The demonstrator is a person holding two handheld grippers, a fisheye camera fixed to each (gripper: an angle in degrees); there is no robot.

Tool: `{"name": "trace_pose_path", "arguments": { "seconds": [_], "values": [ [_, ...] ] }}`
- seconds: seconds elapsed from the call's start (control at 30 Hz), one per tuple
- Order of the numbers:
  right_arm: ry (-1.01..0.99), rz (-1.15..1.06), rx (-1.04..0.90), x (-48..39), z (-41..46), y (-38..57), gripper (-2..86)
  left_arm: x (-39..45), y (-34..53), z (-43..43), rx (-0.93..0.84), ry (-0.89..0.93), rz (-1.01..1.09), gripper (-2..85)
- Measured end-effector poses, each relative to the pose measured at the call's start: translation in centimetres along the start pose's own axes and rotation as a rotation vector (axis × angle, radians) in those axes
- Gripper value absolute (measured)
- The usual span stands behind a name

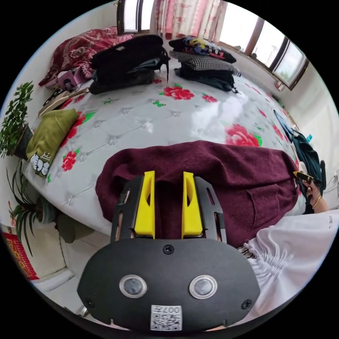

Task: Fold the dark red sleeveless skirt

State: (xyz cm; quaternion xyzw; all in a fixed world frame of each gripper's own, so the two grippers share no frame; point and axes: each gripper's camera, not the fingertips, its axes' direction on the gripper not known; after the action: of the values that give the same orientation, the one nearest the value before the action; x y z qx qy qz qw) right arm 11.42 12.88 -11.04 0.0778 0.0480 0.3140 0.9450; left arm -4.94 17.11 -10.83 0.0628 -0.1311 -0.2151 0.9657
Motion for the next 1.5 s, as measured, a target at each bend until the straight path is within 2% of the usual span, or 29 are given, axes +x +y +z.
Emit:
{"name": "trace_pose_path", "arguments": {
  "seconds": [0.13, 0.27, 0.5, 0.63, 0.7, 0.77, 0.8, 0.87, 0.97, 1.07, 1.2, 1.27, 1.4, 1.5],
  "values": [
    [0.025, 0.091, -0.132, 1.5, 4.7, -0.7, 4.1, -0.4, -1.6, 2.3, -0.084, -0.024, -0.004, 9.3],
    [0.002, 0.152, -0.092, 3.3, 4.0, -0.1, 1.8, -2.4, -2.0, 0.5, -0.054, 0.058, -0.091, 3.5],
    [-0.151, 0.073, 0.187, 5.1, -6.7, 0.5, -0.1, -4.8, -3.2, -8.8, 0.182, 0.248, -0.047, 0.3],
    [-0.141, -0.04, 0.334, 4.0, -12.1, -5.5, -0.1, -5.8, -10.8, -11.3, 0.25, 0.281, -0.059, 0.4],
    [-0.145, -0.051, 0.366, 3.9, -13.0, -9.9, 0.0, -5.7, -15.3, -9.5, 0.202, 0.277, -0.105, 1.3],
    [-0.096, 0.033, 0.397, 4.3, -12.3, -13.9, 0.1, -5.8, -19.7, -5.0, 0.07, 0.268, -0.213, 4.7],
    [-0.067, 0.074, 0.364, 4.6, -11.1, -16.2, 0.4, -5.9, -20.4, -3.6, 0.026, 0.275, -0.258, 5.9],
    [-0.074, 0.069, 0.251, 4.6, -9.1, -18.3, 0.9, -5.7, -19.6, -3.6, 0.066, 0.271, -0.294, 6.3],
    [-0.118, 0.02, 0.252, 4.5, -8.4, -15.7, 1.8, -5.4, -15.3, -4.7, 0.115, 0.174, -0.296, 6.5],
    [-0.134, 0.011, 0.22, 5.3, -6.1, -9.5, 2.5, -4.7, -9.4, -5.0, 0.079, 0.044, -0.262, 6.5],
    [-0.038, -0.032, 0.014, 4.7, 0.1, -1.8, 3.3, -2.2, -3.0, -4.4, -0.007, -0.013, -0.206, 6.8],
    [-0.024, -0.035, -0.077, 3.9, 2.5, 0.4, 3.7, -0.7, -1.8, -3.5, -0.025, -0.046, -0.158, 6.9],
    [0.107, -0.094, 0.041, 1.2, 3.3, 3.3, 4.4, 1.2, -3.3, 0.0, -0.06, -0.108, -0.121, 7.5],
    [0.122, -0.143, 0.019, 1.3, 3.0, 2.4, 5.1, 1.4, -5.6, 2.8, -0.097, -0.139, -0.14, 7.6]
  ]
}}
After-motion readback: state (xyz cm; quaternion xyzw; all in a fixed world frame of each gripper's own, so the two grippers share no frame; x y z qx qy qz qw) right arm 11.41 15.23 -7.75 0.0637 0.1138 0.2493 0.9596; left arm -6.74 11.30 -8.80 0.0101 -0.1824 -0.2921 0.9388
